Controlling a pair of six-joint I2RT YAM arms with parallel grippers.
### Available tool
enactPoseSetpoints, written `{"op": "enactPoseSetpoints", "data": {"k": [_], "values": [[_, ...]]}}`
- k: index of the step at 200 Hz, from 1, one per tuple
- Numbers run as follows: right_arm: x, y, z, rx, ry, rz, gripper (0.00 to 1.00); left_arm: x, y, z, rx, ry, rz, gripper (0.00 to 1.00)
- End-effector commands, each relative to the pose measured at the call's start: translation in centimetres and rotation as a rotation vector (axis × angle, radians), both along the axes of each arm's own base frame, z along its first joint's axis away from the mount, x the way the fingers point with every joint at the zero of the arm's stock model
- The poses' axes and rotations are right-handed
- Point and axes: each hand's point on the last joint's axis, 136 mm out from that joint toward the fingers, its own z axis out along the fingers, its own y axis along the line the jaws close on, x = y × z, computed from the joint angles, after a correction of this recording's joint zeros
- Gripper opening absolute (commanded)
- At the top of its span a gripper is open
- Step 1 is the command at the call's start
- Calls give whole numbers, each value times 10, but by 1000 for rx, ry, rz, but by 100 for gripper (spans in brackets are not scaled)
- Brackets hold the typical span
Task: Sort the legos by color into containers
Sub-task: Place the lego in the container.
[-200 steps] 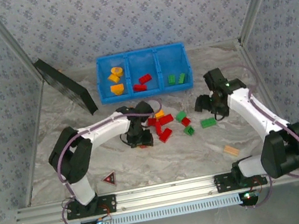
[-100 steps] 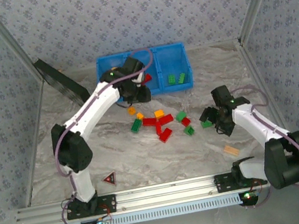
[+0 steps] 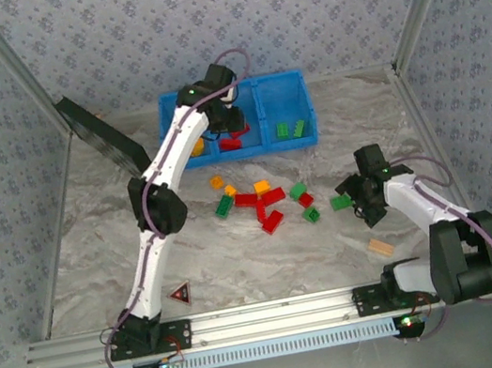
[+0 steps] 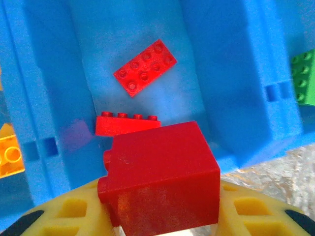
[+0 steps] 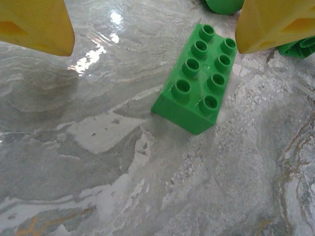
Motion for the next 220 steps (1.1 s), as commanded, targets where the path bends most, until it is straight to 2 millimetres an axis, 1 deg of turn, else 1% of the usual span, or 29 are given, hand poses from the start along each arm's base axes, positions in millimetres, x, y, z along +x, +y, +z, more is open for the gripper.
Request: {"op": "enactPoseSetpoints", "data": {"k": [1, 24, 44, 97, 104, 112, 133, 167, 190, 220], "values": [[6, -1, -1, 12, 4, -33, 87, 0, 5, -10, 21, 29, -11, 28], [11, 0, -5, 17, 2, -35, 86, 2, 0, -23, 12, 48, -15, 29], [14, 1, -10, 22, 13, -35, 85, 2, -3, -31, 5, 62, -15, 32], [27, 6, -17, -2, 28, 26, 80, 0, -7, -51, 2, 104, -19, 38], [29, 7, -18, -2, 31, 31, 79, -1, -9, -53, 2, 111, -21, 40], [29, 8, -19, -3, 38, 38, 77, -2, -8, -56, 5, 118, -18, 44], [30, 11, -23, 1, 49, 49, 73, -4, -8, -55, 5, 122, -19, 49], [32, 13, -30, -1, 59, 65, 63, -2, -10, -42, -8, 93, -28, 55], [33, 15, -35, -1, 68, 80, 55, -3, -10, -33, -19, 81, -32, 57], [33, 19, -40, -1, 82, 117, 39, -5, -12, -22, -39, 73, -39, 61]]}}
